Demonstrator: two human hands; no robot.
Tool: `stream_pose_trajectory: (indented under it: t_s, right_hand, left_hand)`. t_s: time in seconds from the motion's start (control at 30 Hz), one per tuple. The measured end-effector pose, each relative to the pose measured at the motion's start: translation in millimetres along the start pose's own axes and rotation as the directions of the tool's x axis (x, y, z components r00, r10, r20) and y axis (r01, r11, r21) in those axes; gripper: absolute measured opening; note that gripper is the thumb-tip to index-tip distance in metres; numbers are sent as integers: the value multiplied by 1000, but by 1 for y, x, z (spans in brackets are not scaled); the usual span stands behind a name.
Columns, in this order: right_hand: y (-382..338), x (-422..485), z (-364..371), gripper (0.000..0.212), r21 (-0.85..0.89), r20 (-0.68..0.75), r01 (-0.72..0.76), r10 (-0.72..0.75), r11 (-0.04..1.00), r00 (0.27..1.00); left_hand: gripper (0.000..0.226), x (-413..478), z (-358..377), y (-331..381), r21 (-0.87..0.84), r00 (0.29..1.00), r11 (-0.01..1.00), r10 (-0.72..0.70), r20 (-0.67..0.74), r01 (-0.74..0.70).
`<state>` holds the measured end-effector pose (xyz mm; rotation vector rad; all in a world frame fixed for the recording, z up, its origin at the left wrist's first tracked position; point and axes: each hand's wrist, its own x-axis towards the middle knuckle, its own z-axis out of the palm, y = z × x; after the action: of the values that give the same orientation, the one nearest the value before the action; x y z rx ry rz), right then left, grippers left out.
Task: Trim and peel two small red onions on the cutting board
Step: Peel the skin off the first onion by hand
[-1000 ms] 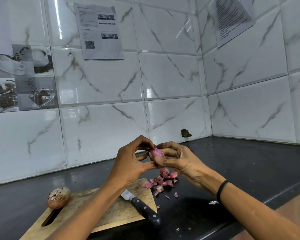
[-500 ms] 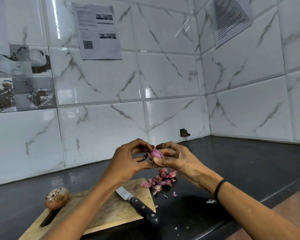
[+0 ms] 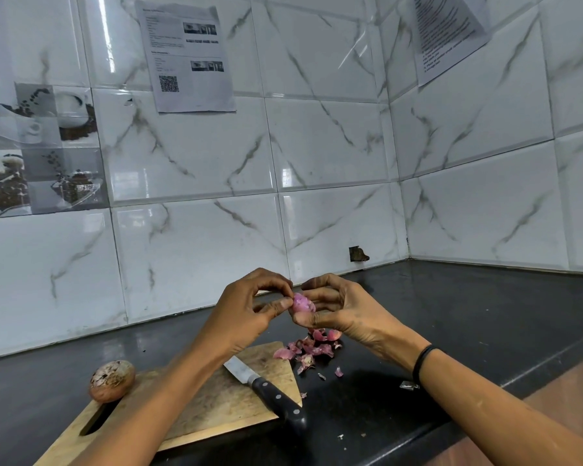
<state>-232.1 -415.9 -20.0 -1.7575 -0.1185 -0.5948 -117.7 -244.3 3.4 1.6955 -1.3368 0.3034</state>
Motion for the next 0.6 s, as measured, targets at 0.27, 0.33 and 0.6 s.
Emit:
stream_pose_trajectory:
  t_s: [0.27, 0.33, 0.6]
  right_hand:
    - [1, 2, -1, 56, 54, -28, 22, -20, 998, 999]
    - [1, 3, -2, 58, 100, -47, 37, -33, 994, 998]
    - [7, 7, -6, 57, 184, -23, 40, -36, 982, 999]
  left_hand:
    - [13, 0, 9, 2, 156, 996, 985, 79, -49, -71]
    - [14, -1, 10, 2, 148, 996, 987, 77, -51, -69]
    - [9, -1, 10, 4, 33, 996, 999, 23, -87, -20]
